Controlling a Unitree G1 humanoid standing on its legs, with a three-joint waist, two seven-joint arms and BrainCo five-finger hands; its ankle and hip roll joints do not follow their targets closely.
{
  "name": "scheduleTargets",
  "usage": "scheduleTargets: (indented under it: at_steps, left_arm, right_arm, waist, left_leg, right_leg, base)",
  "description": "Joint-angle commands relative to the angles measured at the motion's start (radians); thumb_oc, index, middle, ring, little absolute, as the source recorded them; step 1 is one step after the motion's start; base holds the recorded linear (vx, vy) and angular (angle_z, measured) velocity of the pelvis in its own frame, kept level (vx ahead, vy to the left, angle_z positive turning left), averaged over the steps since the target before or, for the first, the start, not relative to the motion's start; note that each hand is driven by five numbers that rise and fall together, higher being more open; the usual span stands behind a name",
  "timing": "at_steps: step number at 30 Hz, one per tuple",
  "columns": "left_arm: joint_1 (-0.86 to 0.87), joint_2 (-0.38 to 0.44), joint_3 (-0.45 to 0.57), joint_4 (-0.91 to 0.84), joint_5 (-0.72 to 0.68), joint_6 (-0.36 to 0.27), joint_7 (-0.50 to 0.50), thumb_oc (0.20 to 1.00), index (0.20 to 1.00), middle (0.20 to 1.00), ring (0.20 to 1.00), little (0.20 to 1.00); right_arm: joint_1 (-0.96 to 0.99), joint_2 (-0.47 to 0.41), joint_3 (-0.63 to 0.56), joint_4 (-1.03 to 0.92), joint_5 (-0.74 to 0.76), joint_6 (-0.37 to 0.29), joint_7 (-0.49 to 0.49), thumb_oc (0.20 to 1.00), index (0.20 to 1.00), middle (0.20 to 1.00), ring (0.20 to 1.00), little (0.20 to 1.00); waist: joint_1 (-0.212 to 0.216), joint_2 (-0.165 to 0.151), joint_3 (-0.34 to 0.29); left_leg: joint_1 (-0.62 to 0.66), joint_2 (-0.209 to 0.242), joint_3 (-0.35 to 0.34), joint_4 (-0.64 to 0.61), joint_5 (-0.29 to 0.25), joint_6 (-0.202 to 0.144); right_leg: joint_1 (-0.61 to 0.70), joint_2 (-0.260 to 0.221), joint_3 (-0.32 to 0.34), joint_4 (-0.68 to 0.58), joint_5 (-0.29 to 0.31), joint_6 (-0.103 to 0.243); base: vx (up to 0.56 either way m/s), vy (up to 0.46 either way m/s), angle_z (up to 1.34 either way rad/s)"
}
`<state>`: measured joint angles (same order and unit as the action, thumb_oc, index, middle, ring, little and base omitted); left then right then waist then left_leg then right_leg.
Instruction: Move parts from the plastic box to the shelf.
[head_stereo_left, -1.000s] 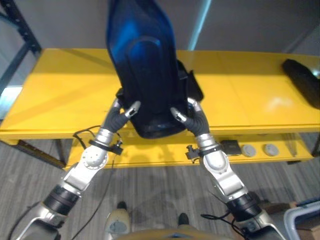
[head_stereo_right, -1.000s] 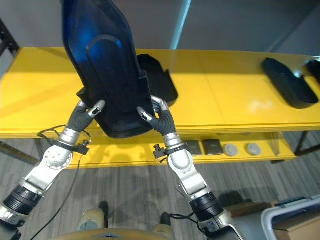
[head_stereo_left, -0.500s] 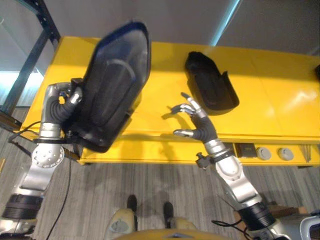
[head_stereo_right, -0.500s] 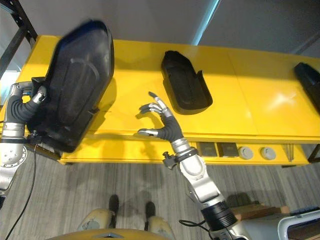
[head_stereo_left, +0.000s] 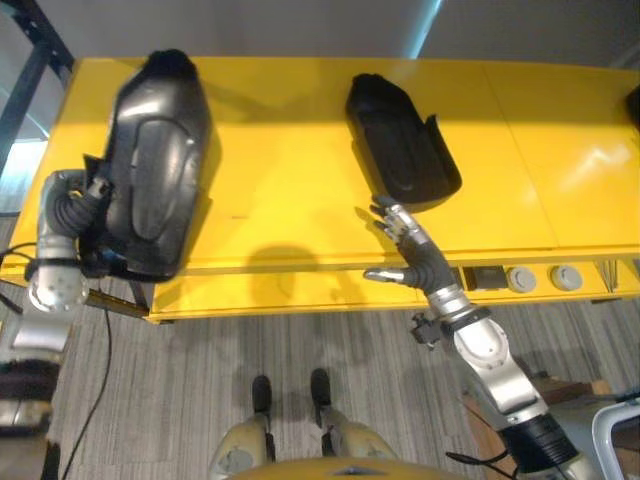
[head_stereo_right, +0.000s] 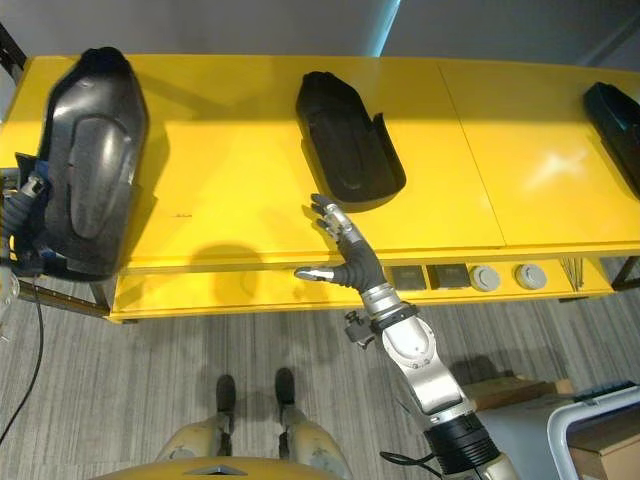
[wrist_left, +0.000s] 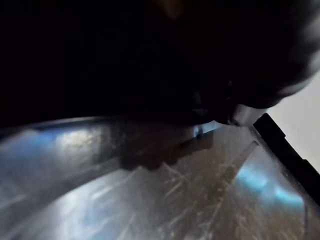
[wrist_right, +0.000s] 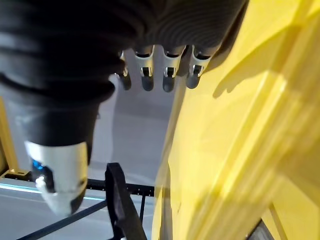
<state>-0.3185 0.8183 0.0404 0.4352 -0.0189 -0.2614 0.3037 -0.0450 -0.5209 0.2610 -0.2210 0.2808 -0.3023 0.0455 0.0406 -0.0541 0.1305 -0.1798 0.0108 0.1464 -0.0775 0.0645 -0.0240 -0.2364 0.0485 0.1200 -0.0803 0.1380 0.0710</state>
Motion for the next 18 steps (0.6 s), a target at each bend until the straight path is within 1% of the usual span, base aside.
scheduleTargets:
  at_steps: [1,3,5,9,12,18]
  left_arm:
    - [-0.145,0.055,-0.040,0.107,-0.036,-0.025,0.064,0.200,0.200,0.200,0.200,0.200]
    - [-0.214,0.070,-0.068,0.205,-0.034,-0.017,0.083,0.200,0.200,0.200,0.200,0.200]
    - [-0.253,0.086,-0.094,0.289,-0.002,-0.003,0.098,0.200,0.200,0.200,0.200,0.200]
    - [-0.358,0.094,-0.170,0.429,0.000,0.008,0.086,0.200,0.200,0.200,0.200,0.200]
    - [-0.397,0.090,-0.198,0.459,0.002,0.012,0.085,0.200,0.200,0.200,0.200,0.200]
    - [-0.455,0.047,-0.257,0.481,0.005,0.028,0.072,0.200,0.200,0.200,0.200,0.200]
  right_arm:
    - [-0.021,0.004,0.007,-0.077,0.053,-0.077,0.021,1.000,1.000,1.000,1.000,1.000]
    - [-0.042,0.005,0.029,-0.076,0.066,-0.084,0.025,1.000,1.000,1.000,1.000,1.000]
    - [-0.056,0.006,0.048,-0.076,0.078,-0.092,0.034,1.000,1.000,1.000,1.000,1.000]
    - [-0.106,0.003,0.079,-0.054,0.089,-0.105,0.023,1.000,1.000,1.000,1.000,1.000]
    - [-0.131,0.004,0.090,-0.042,0.086,-0.109,0.013,1.000,1.000,1.000,1.000,1.000]
    - [-0.159,0.024,0.110,-0.013,0.087,-0.115,-0.004,1.000,1.000,1.000,1.000,1.000]
  waist:
    - [0.011,0.035,-0.023]
    - [0.006,0.033,-0.012]
    - [0.002,0.030,-0.002]
    - [-0.005,0.029,0.020]
    - [-0.005,0.030,0.030]
    - [-0.003,0.036,0.045]
  left_leg:
    - [0.066,0.051,0.112,0.028,-0.138,-0.047]
    - [0.049,0.058,0.117,0.026,-0.129,-0.051]
    - [0.032,0.065,0.122,0.023,-0.119,-0.053]
    - [-0.008,0.070,0.126,0.016,-0.095,-0.056]
    - [-0.020,0.071,0.128,0.016,-0.088,-0.058]
    - [-0.031,0.075,0.133,0.020,-0.080,-0.060]
  right_leg:
    - [0.018,-0.006,-0.014,0.109,-0.187,0.158]
    - [-0.007,-0.005,-0.013,0.113,-0.182,0.160]
    - [-0.030,-0.006,-0.014,0.113,-0.173,0.164]
    - [-0.074,-0.006,-0.022,0.115,-0.156,0.167]
    - [-0.083,-0.006,-0.027,0.116,-0.149,0.168]
    - [-0.096,-0.005,-0.032,0.119,-0.143,0.168]
  base:
    - [-0.08,-0.052,-0.13]
    - [-0.07,-0.046,-0.06]
    - [-0.06,-0.043,-0.04]
    - [-0.04,-0.032,-0.02]
    - [0.00,0.000,0.00]
    - [0.00,0.000,0.00]
